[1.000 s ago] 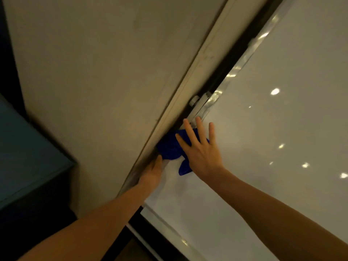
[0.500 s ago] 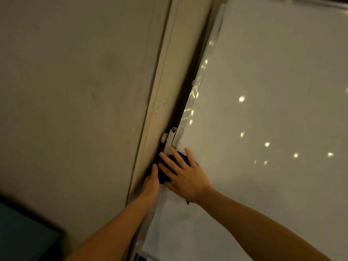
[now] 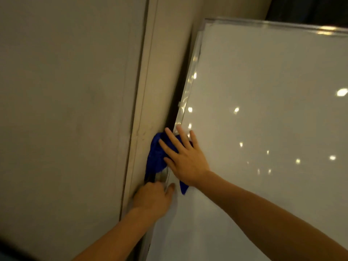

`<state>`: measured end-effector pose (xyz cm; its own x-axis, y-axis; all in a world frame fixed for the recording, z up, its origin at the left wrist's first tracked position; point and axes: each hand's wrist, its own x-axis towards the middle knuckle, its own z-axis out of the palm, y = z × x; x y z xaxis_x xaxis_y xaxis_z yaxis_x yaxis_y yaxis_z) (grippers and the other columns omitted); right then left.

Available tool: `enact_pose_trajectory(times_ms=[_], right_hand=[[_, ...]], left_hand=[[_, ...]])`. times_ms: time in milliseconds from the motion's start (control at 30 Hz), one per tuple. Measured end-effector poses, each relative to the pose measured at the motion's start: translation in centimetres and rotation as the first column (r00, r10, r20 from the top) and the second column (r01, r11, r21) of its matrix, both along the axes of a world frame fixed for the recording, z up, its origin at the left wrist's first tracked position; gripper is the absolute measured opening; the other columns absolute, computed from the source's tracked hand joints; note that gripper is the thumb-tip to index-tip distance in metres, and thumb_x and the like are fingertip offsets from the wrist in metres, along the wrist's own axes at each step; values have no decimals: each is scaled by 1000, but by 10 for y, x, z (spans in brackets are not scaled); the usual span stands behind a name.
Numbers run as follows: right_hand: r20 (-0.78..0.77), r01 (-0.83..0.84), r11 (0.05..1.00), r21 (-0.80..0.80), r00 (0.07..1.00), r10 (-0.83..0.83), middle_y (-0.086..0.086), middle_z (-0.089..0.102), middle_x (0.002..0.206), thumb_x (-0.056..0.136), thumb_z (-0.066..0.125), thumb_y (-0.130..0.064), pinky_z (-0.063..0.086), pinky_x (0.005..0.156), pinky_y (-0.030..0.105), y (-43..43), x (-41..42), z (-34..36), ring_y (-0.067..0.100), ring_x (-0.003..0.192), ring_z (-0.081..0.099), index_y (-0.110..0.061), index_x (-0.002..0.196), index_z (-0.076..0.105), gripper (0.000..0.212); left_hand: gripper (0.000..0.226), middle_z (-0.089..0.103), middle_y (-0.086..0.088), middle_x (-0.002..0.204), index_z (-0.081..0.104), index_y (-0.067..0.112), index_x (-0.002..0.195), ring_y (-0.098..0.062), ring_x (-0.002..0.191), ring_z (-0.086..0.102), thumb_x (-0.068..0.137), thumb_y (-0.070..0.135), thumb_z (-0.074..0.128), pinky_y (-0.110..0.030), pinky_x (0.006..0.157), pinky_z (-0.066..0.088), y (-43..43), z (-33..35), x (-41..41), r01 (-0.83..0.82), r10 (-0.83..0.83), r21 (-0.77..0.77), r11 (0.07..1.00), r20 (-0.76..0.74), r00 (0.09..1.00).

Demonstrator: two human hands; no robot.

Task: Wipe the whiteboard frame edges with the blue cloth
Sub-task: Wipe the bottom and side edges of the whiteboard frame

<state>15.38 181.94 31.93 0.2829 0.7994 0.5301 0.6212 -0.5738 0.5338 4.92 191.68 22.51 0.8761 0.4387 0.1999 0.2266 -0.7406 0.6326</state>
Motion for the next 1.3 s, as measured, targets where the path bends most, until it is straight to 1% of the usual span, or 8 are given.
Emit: enact_pose_trajectory(times_ms=[133, 367, 500, 667, 867, 1033, 1133, 1300], right_hand=[[132, 70, 990, -120, 990, -54, 4, 3, 165, 102, 23, -52, 0, 116, 62, 3, 29, 47, 36, 150, -6, -26, 155, 17, 60], [23, 120, 932, 341, 990, -137, 12, -1, 165, 100, 46, -32, 4, 118, 60, 14, 83, 194, 40, 149, -5, -28, 155, 14, 64], [105, -226, 973, -38, 968, 228, 9, 32, 158, 99, 40, -46, 17, 116, 60, 3, 71, 139, 39, 146, 19, -32, 144, 44, 47], [193, -226, 844, -486, 915, 356, 3, 35, 157, 98, 25, -59, 11, 117, 56, -3, 94, 173, 31, 150, 12, -29, 140, 51, 58], [221, 75, 997, 34, 972, -80, 6, 18, 163, 93, 8, -66, 6, 118, 56, -6, 133, 256, 35, 149, 5, -26, 151, 30, 73], [116, -267, 909, -319, 941, 317, 14, 53, 138, 96, 23, -64, 20, 114, 55, -1, 120, 161, 39, 136, 34, -13, 133, 57, 72], [164, -230, 880, -415, 933, 321, 12, 54, 137, 95, 23, -66, 27, 111, 54, -5, 134, 191, 37, 131, 40, -15, 133, 57, 72], [216, 65, 998, -6, 974, -62, 8, 30, 157, 94, 11, -65, 13, 116, 55, 0, 164, 275, 36, 144, 19, -22, 150, 32, 73]], left_hand=[[35, 58, -2, 86, 54, 17, 85, -12, 67, 48, 94, 50, 43, -28, 53, 42, 2, 44, 9, -87, -10, 336, 938, 278, 961], [74, 26, -3, 146, 15, 17, 150, -19, 128, 29, 91, 50, 44, -27, 102, 34, -15, 103, 58, -100, -83, 340, 935, 484, 871], [84, 5, -5, 161, -2, 15, 154, -23, 145, 16, 90, 59, 32, -34, 119, 19, -18, 105, 84, -145, -7, 329, 933, 420, 908], [98, -15, -5, 162, -27, 17, 144, -19, 150, -2, 85, 72, 30, -31, 120, 3, -32, 108, 108, -172, 59, 255, 951, 396, 916], [98, -40, 5, 150, -43, 26, 130, -15, 148, -17, 79, 78, 23, -30, 116, -5, -38, 126, 125, -106, 28, 164, 981, 419, 908], [100, 11, -30, 157, 12, -7, 149, -42, 143, 27, 85, 69, 24, -50, 113, 30, -37, 129, 139, -191, 42, 295, 936, 444, 895], [102, -2, -18, 162, -15, 9, 148, -32, 148, 16, 76, 79, 4, -41, 116, 24, -40, 129, 152, -213, 122, 202, 956, 388, 914], [109, -33, 2, 157, -45, 15, 125, -21, 149, -9, 76, 82, 26, -38, 119, 8, -46, 139, 180, -175, 150, 72, 982, 269, 951]])
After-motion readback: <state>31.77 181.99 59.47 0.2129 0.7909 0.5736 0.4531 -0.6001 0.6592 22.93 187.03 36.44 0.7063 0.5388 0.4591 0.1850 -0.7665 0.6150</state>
